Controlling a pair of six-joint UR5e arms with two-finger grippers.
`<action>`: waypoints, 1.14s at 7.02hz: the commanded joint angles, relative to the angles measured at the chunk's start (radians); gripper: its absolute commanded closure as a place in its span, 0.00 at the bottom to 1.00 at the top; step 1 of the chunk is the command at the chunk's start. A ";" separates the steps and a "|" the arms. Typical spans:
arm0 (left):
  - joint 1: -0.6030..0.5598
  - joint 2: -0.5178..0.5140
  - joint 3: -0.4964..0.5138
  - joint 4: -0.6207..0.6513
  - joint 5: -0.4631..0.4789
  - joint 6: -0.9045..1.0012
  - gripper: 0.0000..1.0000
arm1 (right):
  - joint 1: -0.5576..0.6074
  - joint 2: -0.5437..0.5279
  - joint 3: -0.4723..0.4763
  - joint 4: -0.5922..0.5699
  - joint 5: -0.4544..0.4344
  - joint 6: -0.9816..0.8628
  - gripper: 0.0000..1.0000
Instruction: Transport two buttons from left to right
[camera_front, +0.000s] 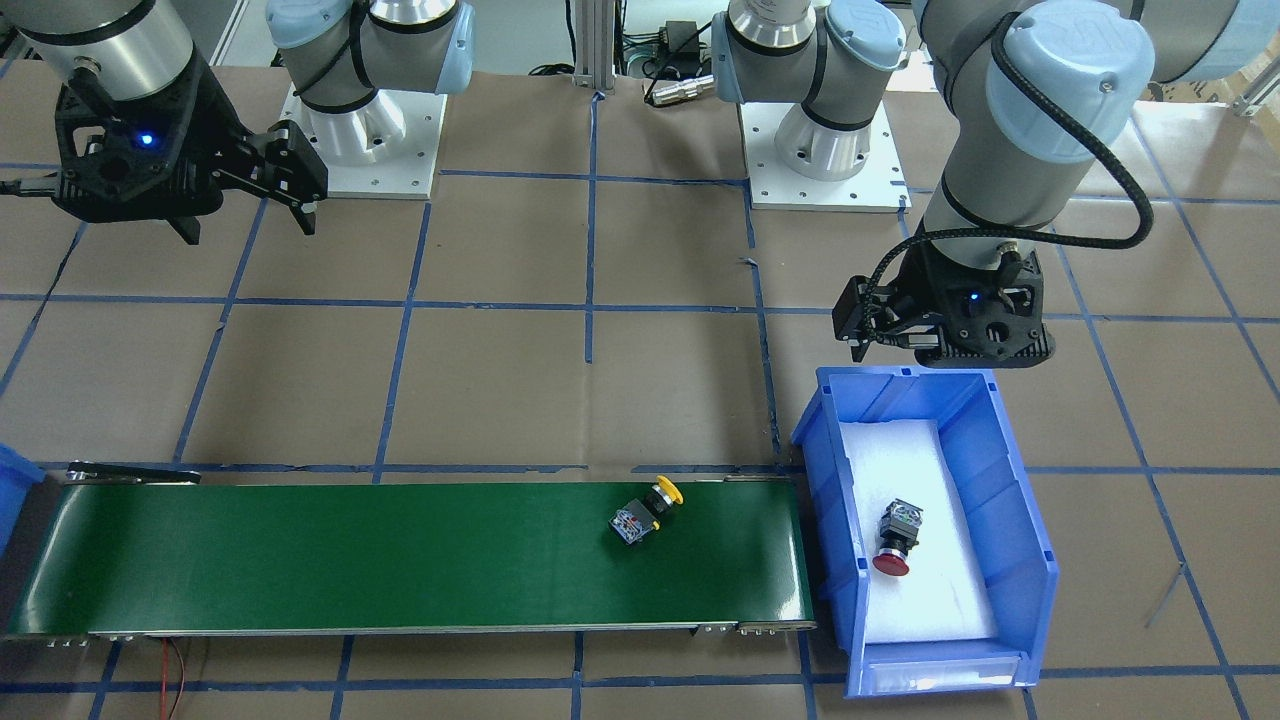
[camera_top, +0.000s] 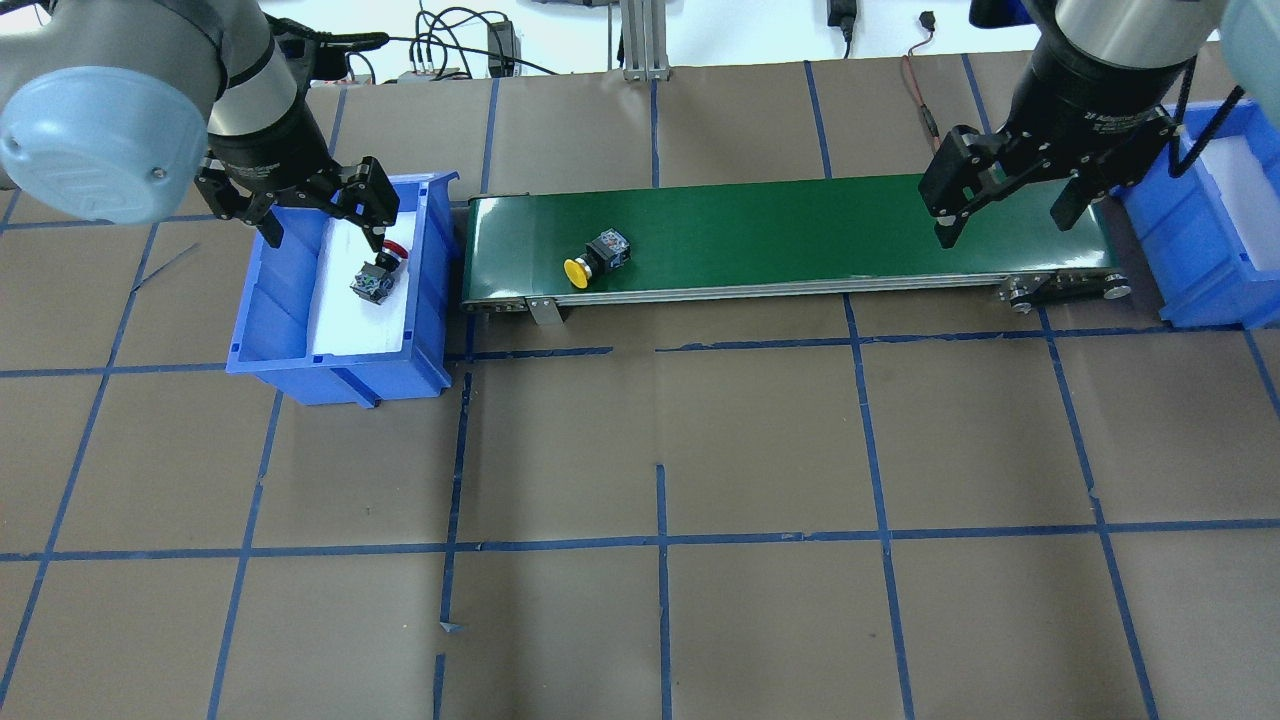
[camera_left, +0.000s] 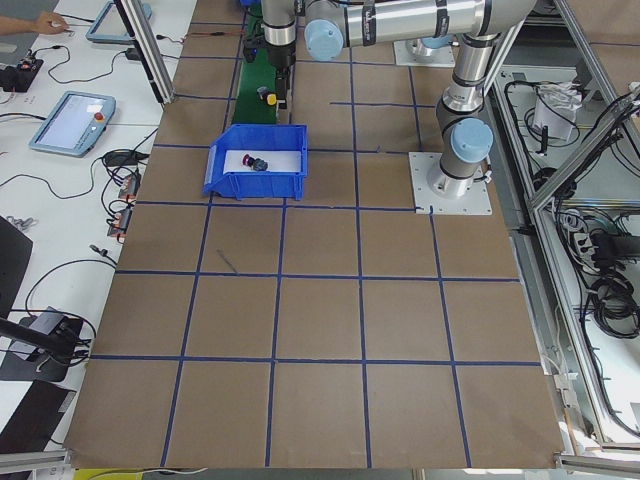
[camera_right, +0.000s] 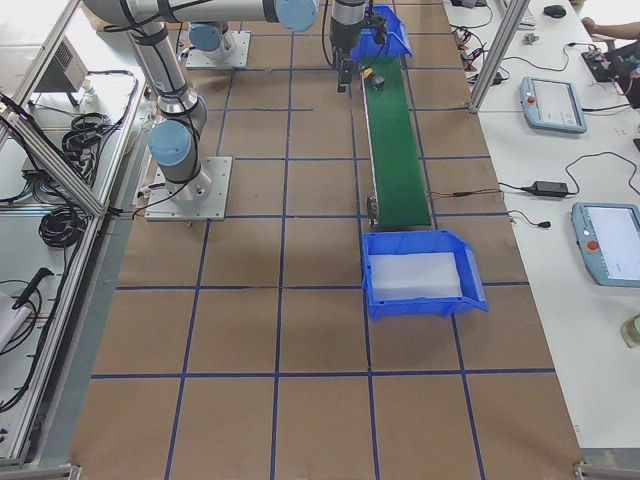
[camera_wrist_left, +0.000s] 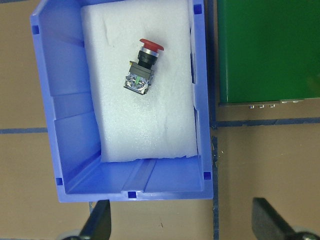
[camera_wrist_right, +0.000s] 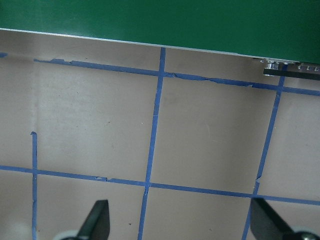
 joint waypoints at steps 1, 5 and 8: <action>0.003 -0.001 0.007 0.001 0.000 0.000 0.00 | -0.004 0.000 -0.011 0.038 -0.007 0.000 0.00; 0.005 -0.001 -0.012 0.003 0.003 0.002 0.00 | -0.006 0.008 0.002 0.026 -0.015 0.006 0.00; 0.006 0.002 -0.012 0.001 0.000 0.002 0.00 | -0.006 0.006 0.002 0.004 -0.010 0.019 0.00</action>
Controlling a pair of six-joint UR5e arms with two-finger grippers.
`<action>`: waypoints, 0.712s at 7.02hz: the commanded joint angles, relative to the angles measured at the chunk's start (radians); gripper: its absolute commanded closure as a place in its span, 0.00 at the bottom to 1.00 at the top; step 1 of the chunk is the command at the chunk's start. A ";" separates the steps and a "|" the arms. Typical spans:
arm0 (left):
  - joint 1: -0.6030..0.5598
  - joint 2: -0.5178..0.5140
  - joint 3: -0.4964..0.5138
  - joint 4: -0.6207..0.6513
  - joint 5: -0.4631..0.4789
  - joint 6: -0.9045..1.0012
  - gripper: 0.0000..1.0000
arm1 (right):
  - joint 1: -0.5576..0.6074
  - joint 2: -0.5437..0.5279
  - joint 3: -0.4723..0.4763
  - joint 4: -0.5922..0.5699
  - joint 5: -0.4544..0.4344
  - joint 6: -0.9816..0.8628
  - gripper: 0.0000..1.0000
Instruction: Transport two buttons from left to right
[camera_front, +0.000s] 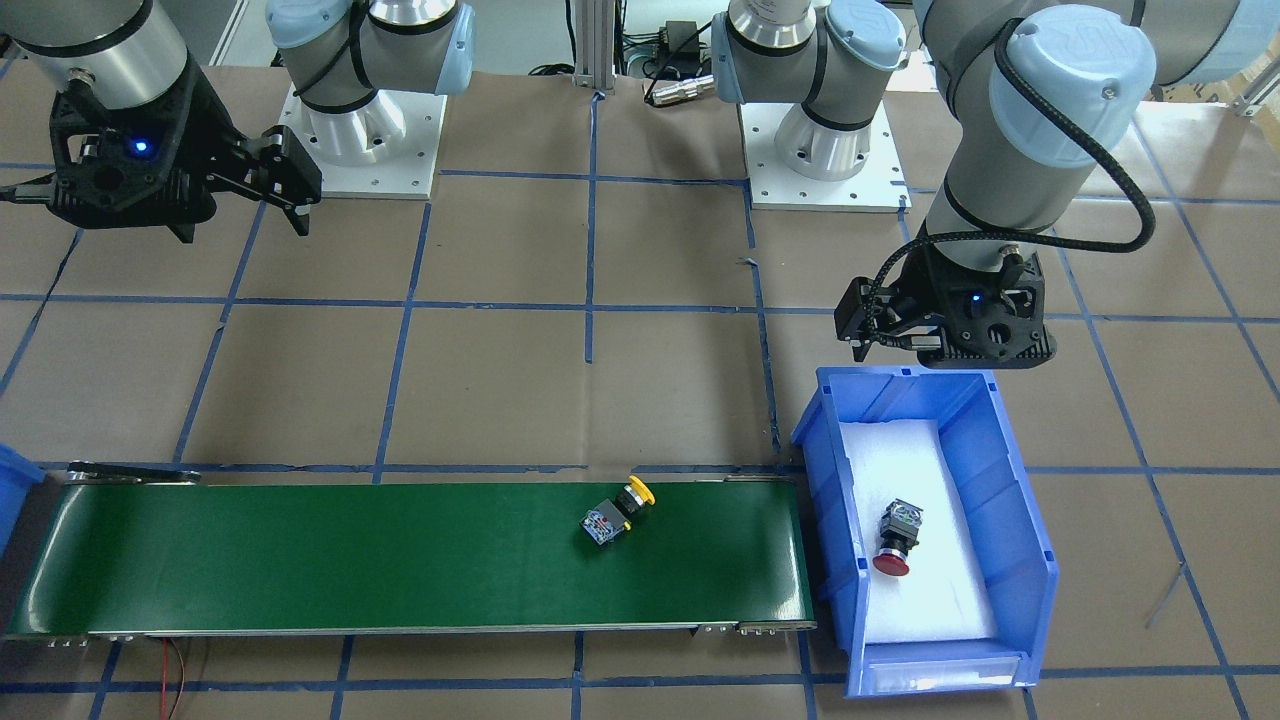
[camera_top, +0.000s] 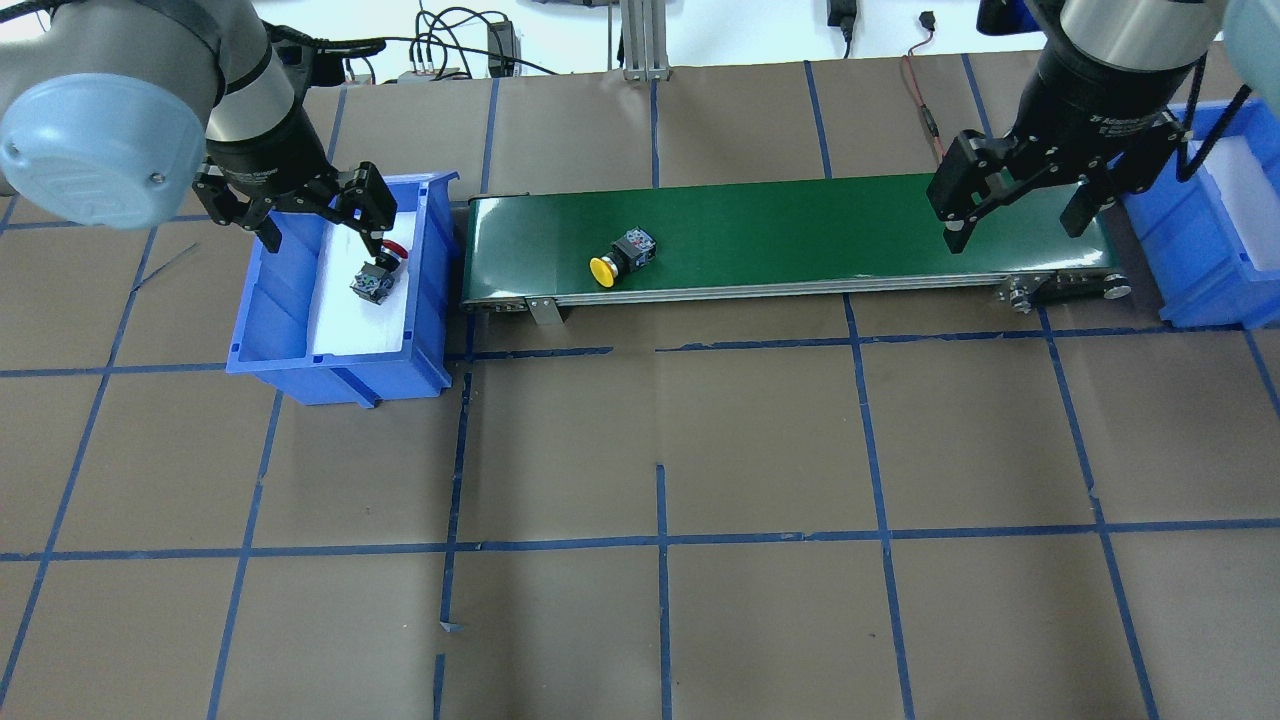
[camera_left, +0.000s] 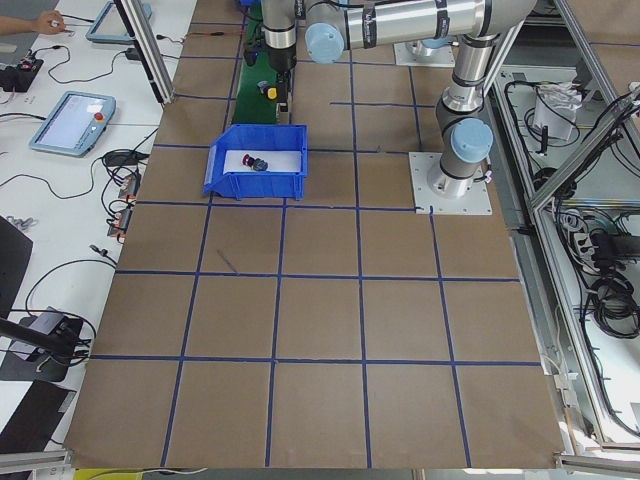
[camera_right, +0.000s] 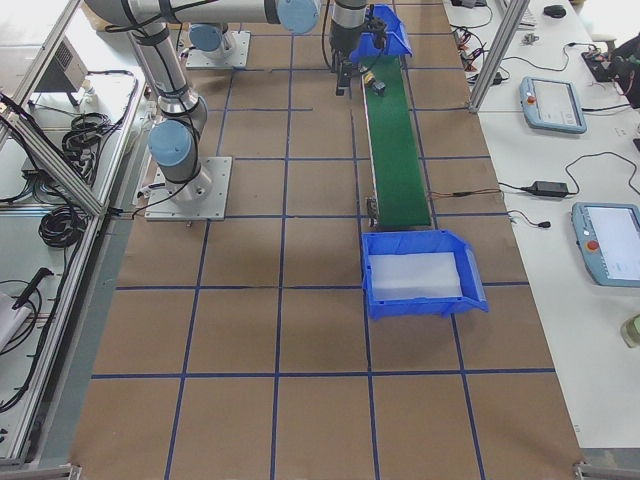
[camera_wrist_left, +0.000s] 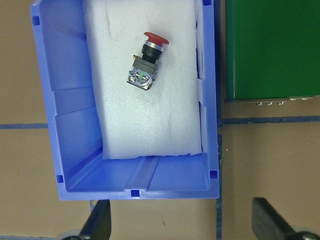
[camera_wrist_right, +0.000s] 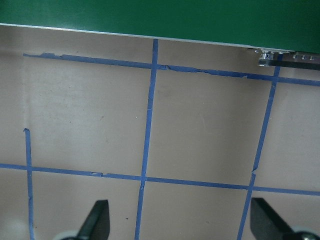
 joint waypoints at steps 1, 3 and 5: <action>0.001 -0.007 -0.003 0.001 0.003 0.000 0.00 | 0.002 -0.001 0.000 -0.023 0.004 0.016 0.00; 0.003 -0.002 0.001 0.000 0.003 0.000 0.00 | 0.002 -0.003 0.002 -0.032 0.013 0.079 0.00; 0.001 -0.005 -0.003 0.000 0.003 0.000 0.00 | 0.008 -0.004 0.003 -0.055 0.011 0.101 0.00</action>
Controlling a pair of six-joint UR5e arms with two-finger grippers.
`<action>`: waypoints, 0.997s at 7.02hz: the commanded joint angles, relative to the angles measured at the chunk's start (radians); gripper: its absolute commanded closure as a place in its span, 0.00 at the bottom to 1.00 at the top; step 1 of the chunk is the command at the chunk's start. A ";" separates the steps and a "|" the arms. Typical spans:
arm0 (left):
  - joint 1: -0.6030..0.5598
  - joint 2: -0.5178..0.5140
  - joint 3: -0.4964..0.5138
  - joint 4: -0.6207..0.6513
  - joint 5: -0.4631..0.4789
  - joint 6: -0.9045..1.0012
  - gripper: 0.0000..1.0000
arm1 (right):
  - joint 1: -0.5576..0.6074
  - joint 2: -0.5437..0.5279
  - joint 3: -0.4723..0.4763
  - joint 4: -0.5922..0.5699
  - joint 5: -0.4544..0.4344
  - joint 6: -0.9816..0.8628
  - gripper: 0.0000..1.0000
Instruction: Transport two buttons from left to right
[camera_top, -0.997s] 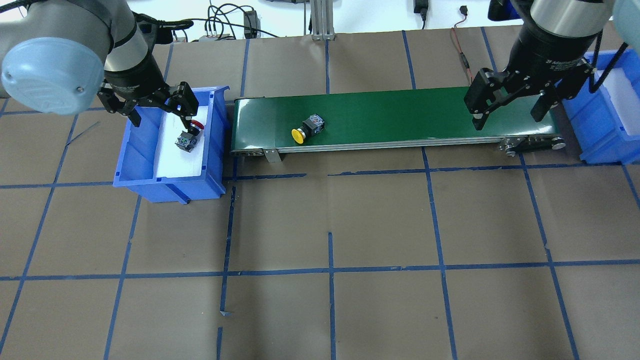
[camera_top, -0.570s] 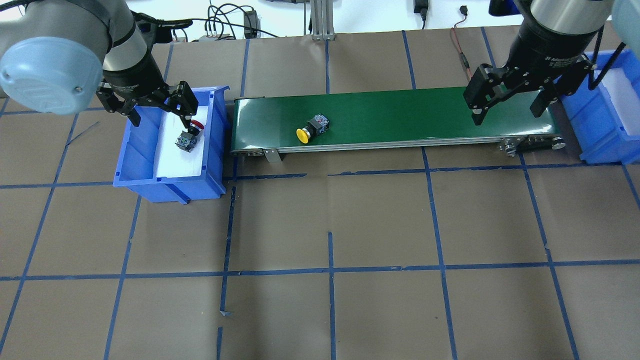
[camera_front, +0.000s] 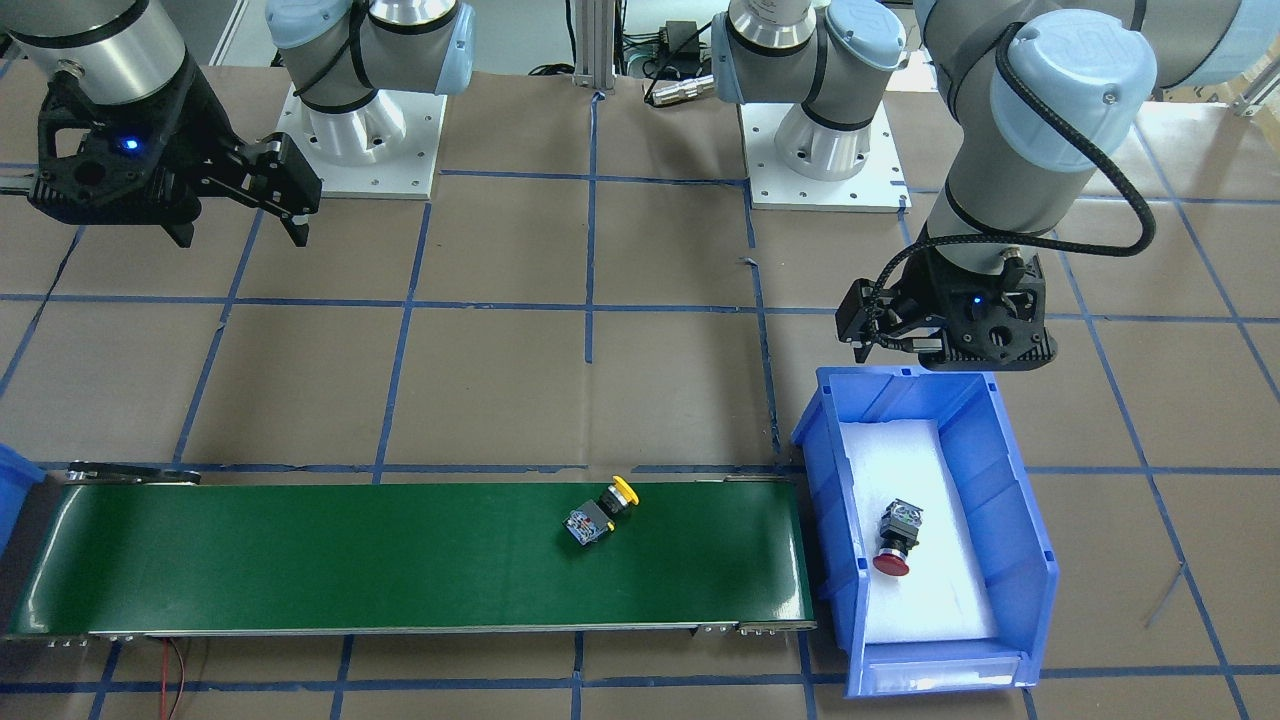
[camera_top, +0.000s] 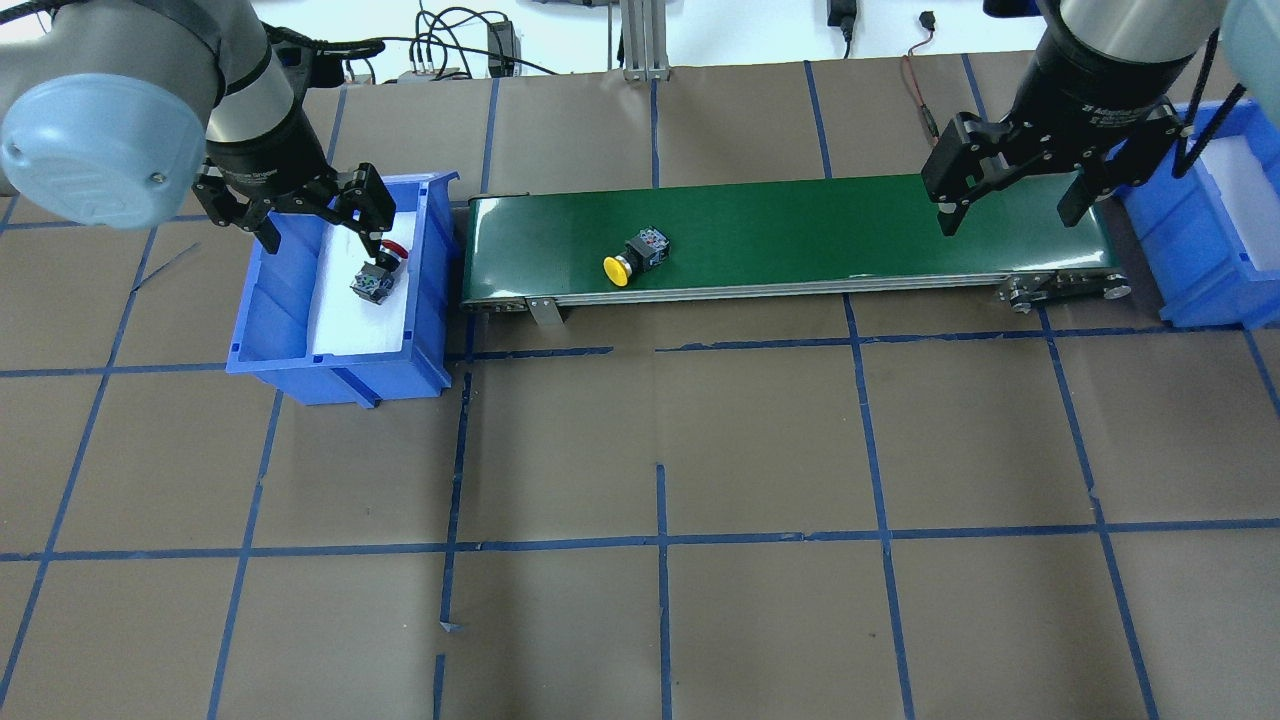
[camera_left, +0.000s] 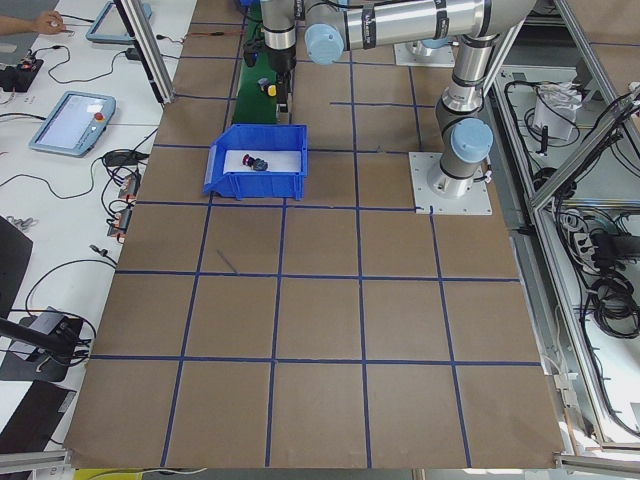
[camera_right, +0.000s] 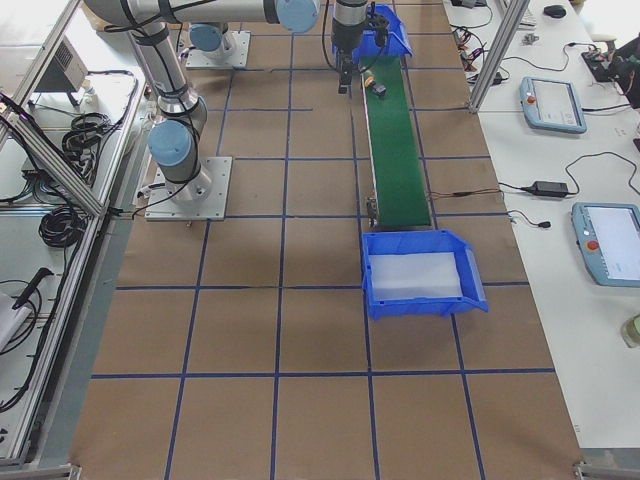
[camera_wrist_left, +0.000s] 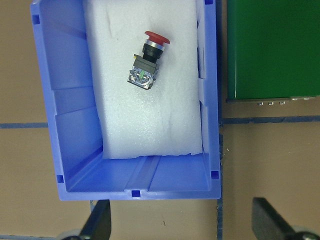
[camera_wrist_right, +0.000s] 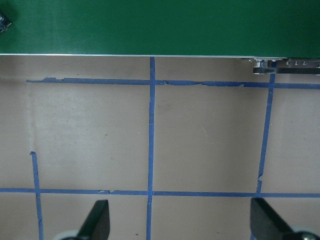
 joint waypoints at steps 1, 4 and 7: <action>0.001 -0.002 0.000 0.001 0.000 0.000 0.00 | 0.007 0.000 0.002 -0.011 0.004 0.066 0.00; 0.001 -0.001 -0.003 0.000 0.000 0.000 0.00 | 0.010 0.002 0.016 -0.040 0.004 0.218 0.00; 0.001 0.004 0.010 0.000 0.002 0.000 0.00 | 0.008 0.004 0.066 -0.128 0.040 0.261 0.00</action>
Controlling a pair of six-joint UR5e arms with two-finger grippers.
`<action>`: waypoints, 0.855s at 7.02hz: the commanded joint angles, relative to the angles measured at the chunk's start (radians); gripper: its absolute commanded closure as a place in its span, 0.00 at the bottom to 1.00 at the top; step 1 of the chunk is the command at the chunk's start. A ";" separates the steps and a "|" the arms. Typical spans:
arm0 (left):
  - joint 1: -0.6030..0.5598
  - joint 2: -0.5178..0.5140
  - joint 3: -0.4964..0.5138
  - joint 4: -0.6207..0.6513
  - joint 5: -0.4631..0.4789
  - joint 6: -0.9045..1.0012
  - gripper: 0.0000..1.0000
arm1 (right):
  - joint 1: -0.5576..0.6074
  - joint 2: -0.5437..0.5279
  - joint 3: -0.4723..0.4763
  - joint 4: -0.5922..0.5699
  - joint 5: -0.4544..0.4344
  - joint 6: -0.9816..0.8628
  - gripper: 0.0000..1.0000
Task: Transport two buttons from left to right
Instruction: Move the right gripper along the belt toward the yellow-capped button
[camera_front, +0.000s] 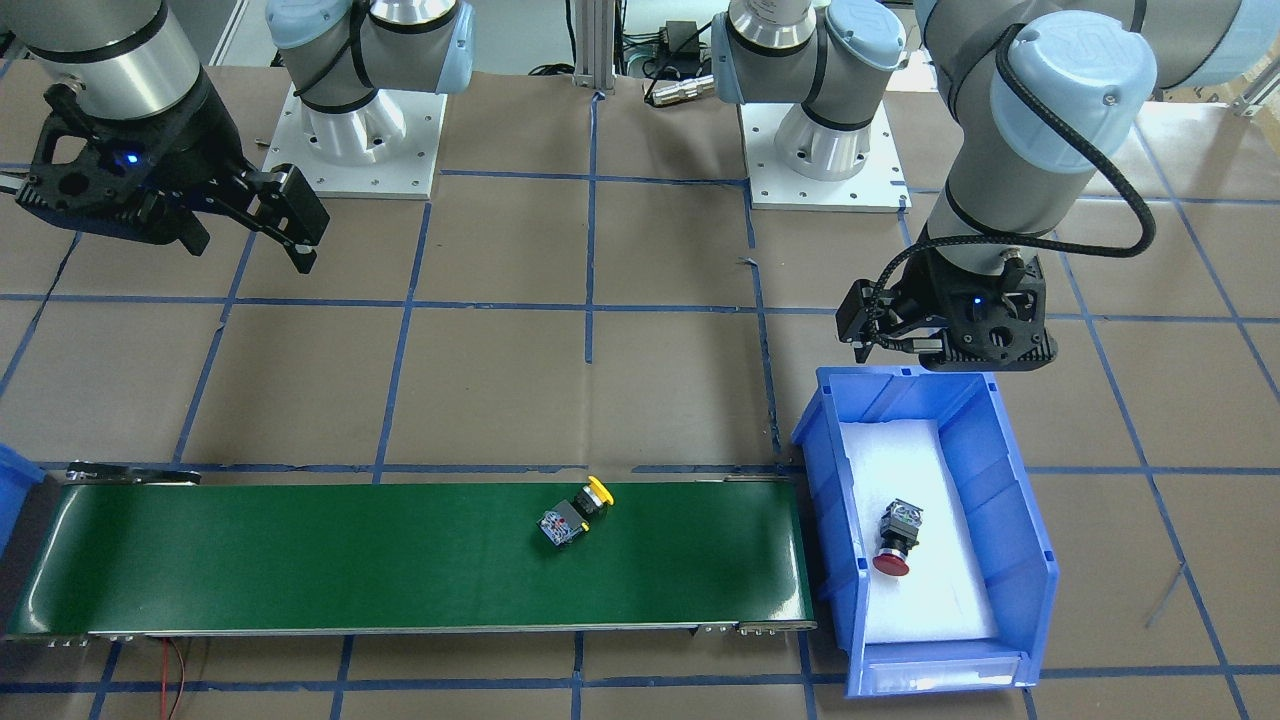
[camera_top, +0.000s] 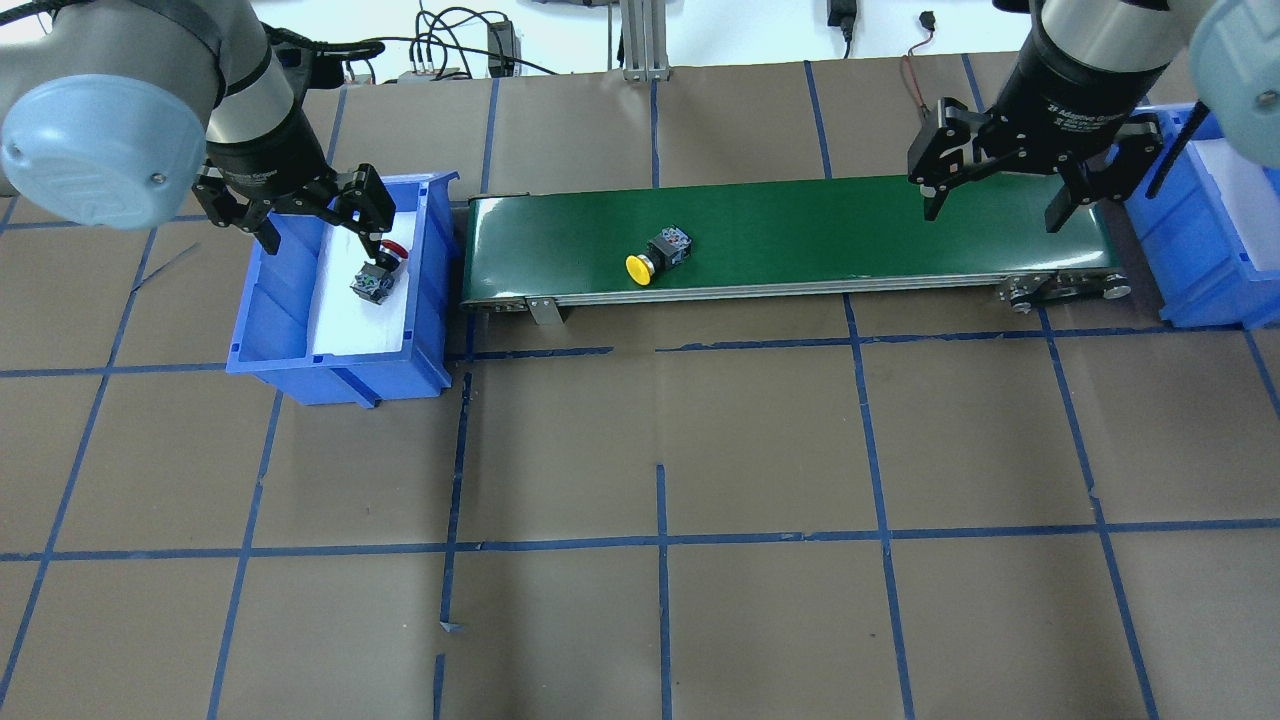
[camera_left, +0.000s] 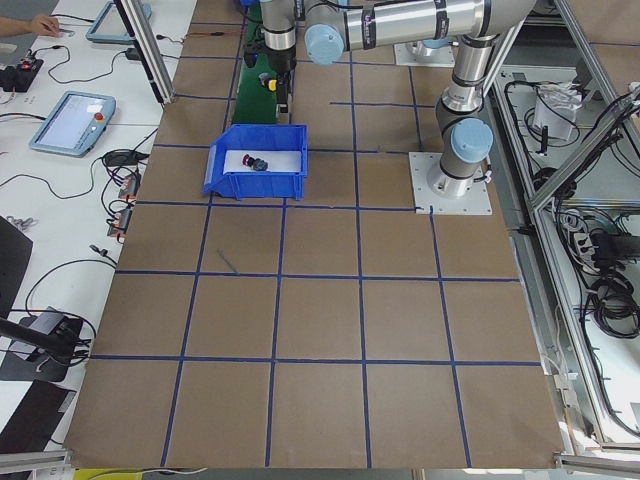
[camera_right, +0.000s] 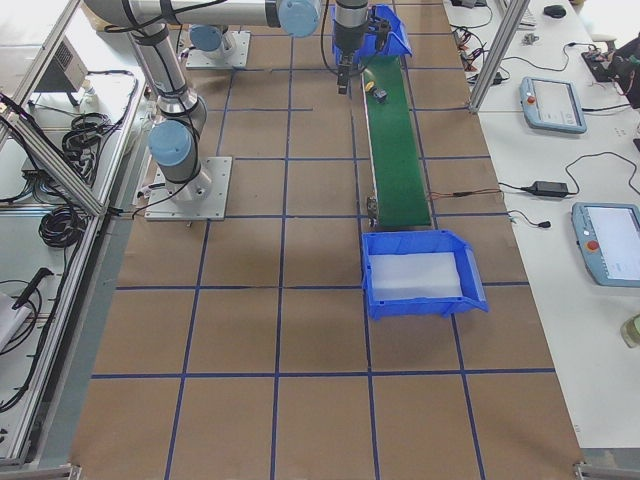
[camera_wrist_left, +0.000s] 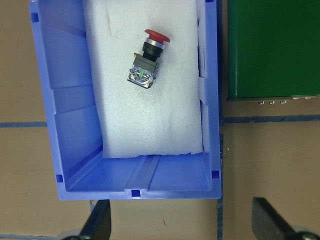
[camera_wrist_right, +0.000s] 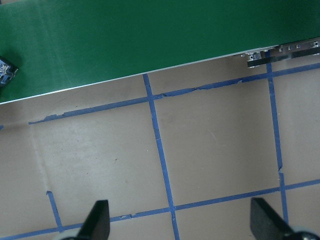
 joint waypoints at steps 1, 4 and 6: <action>0.002 0.004 0.021 -0.011 0.001 0.000 0.00 | 0.001 0.005 0.032 -0.061 0.065 0.109 0.01; 0.002 0.001 -0.001 0.000 0.001 0.002 0.00 | 0.004 0.057 0.030 -0.079 0.073 0.302 0.01; 0.002 0.001 0.004 0.000 0.002 0.008 0.00 | 0.004 0.065 0.032 -0.082 0.117 0.309 0.02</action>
